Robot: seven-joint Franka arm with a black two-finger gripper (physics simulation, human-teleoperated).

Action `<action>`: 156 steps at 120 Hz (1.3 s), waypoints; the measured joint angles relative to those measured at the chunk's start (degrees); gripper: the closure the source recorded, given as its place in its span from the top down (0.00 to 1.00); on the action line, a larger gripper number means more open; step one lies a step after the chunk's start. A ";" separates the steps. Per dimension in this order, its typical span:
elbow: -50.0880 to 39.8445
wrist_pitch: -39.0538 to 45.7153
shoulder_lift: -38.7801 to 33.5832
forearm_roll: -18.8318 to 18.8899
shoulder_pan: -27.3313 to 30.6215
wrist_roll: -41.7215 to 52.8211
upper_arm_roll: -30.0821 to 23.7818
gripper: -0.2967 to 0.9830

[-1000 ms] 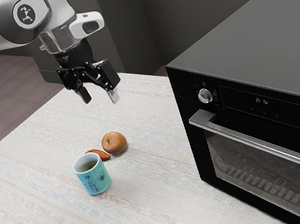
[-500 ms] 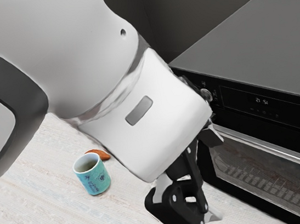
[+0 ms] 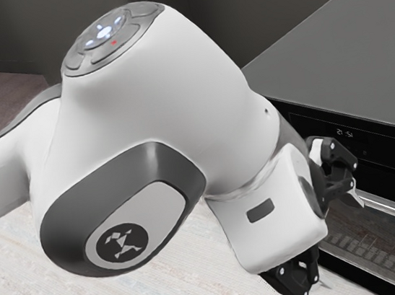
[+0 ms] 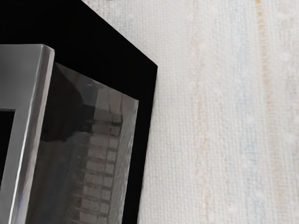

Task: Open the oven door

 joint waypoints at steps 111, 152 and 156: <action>-13.39 7.93 -8.32 1.62 1.18 15.63 0.02 0.70; 32.70 -29.31 18.87 13.19 9.87 -15.37 25.70 0.76; 32.35 -30.40 20.08 12.72 10.76 -18.17 26.01 0.76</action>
